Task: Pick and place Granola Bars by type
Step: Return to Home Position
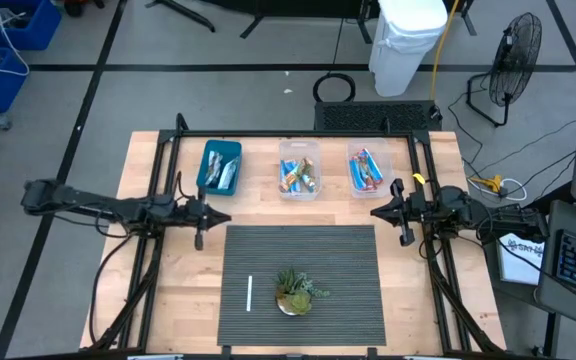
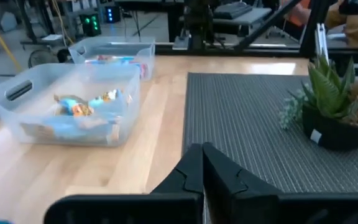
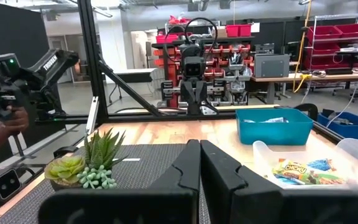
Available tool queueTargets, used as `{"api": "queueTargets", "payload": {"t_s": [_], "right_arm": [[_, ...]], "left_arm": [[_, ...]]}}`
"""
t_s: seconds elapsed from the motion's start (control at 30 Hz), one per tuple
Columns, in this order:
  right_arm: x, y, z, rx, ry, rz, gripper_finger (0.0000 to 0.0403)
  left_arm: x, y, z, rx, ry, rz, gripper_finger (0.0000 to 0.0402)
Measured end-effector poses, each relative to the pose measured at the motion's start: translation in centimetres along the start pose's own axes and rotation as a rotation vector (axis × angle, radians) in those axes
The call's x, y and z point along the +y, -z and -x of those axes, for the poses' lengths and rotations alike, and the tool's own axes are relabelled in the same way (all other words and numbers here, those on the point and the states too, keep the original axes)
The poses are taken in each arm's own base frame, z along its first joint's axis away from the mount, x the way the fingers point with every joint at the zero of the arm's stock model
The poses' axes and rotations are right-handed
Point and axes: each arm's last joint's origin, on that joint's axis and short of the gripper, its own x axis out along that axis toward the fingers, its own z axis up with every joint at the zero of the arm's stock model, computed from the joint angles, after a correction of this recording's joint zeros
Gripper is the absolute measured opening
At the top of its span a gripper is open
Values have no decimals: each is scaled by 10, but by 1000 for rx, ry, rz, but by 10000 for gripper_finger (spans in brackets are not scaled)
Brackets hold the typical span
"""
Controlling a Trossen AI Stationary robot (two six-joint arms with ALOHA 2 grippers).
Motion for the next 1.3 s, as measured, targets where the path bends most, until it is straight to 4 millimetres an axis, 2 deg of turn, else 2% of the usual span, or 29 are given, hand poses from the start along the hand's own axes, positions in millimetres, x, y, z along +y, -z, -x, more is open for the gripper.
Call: {"api": "queueTargets", "payload": {"t_s": [0.23,0.33,0.53,0.77,1.3], "right_arm": [[0,0,0,-1,0,0,4],[0,0,0,-1,0,0,4],[0,0,0,-1,0,0,4],[0,0,0,0,0,0,4],[0,0,0,0,0,0,4]], "left_arm": [[2,0,14,-7,-31,12,28],[4,3,19,12,-74,12,30],[4,-4,25,-17,-56,7,30],[3,-5,26,-15,-23,-33,30],[3,-6,26,-37,-31,-5,31]]}}
